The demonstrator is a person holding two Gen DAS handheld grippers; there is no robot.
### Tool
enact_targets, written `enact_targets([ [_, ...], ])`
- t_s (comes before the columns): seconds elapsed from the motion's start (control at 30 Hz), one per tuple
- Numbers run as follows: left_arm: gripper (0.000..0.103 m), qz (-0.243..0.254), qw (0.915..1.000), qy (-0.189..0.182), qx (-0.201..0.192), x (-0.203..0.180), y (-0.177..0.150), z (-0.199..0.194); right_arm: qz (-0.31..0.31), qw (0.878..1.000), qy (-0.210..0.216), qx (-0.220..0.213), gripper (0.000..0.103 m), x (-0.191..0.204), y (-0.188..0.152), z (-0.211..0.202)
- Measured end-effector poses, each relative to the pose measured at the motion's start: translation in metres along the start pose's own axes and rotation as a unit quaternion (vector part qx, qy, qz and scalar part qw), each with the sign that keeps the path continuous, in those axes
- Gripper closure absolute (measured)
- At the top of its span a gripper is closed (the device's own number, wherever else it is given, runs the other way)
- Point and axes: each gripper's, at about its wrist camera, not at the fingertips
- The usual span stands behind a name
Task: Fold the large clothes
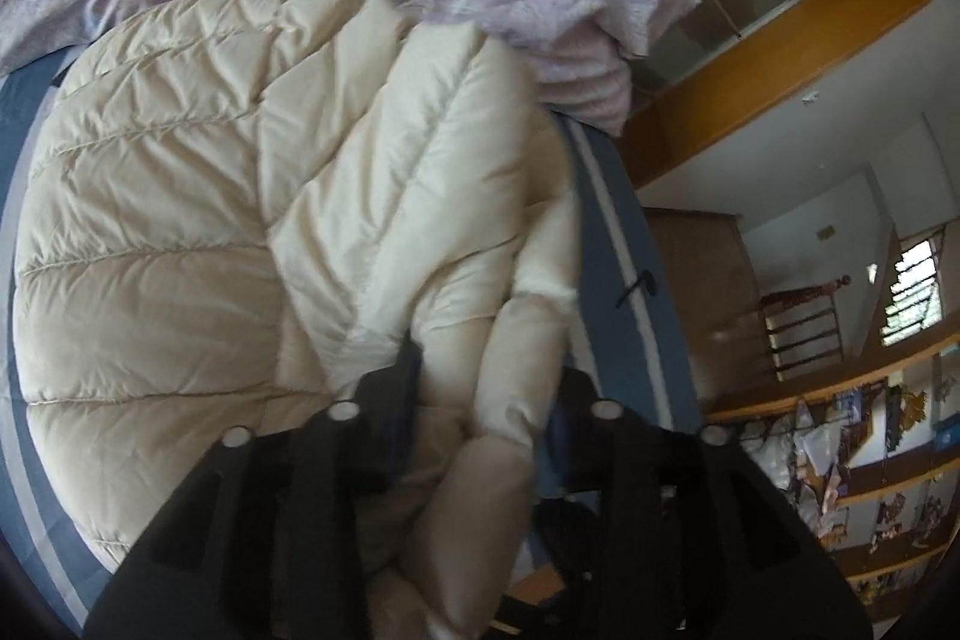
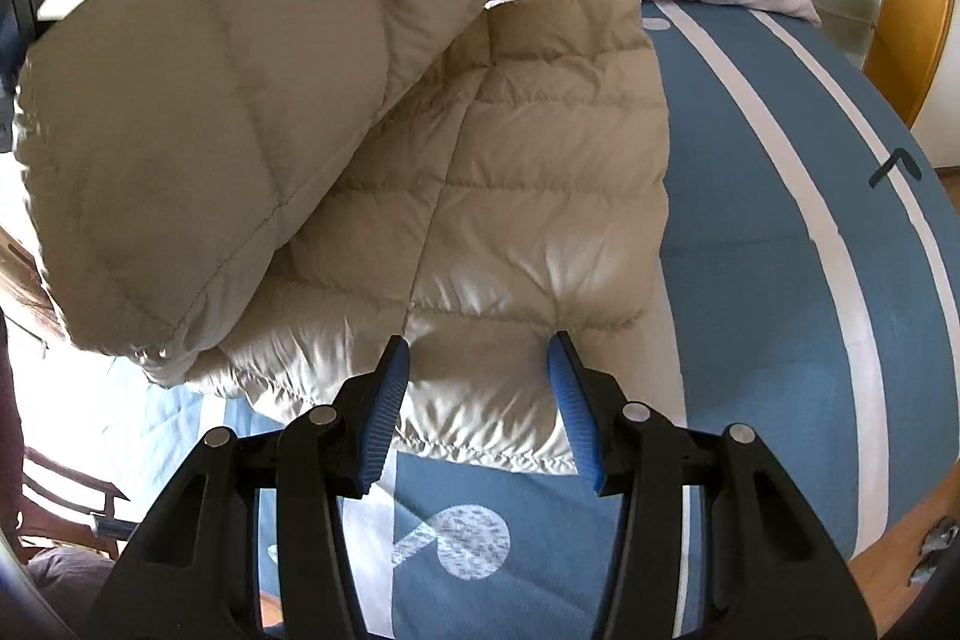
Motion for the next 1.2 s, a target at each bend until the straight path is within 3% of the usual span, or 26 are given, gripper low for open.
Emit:
enact_targets([
  [0.13,0.043,0.011,0.9995,-0.029,-0.008,-0.013,0.008,-0.019,-0.001,1.000,-0.001,0.000,0.053,0.006,-0.004,-0.005],
  [0.23,0.038,0.028,0.9987,-0.022,-0.035,-0.016,0.017,-0.040,-0.002,1.000,-0.001,0.000,0.053,0.008,-0.005,-0.005],
  [0.43,0.038,0.048,0.9939,0.050,-0.086,0.012,0.031,-0.068,0.001,1.000,0.000,0.001,0.053,0.007,-0.006,-0.004],
  [0.7,0.038,0.024,0.9885,0.114,-0.096,0.068,0.032,-0.073,0.002,1.000,-0.001,0.007,0.053,0.005,-0.005,0.000],
  [1.2,0.038,0.025,0.9829,0.160,-0.087,0.102,0.015,-0.056,0.013,1.000,-0.003,0.009,0.053,0.005,-0.009,0.002],
])
Point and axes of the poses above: each gripper's, at about its wrist camera, not at the fingertips, and z roughly the way its jaws point, x to its left, y to its top, and after that the axes turned 11 degrees about -z, right-handed
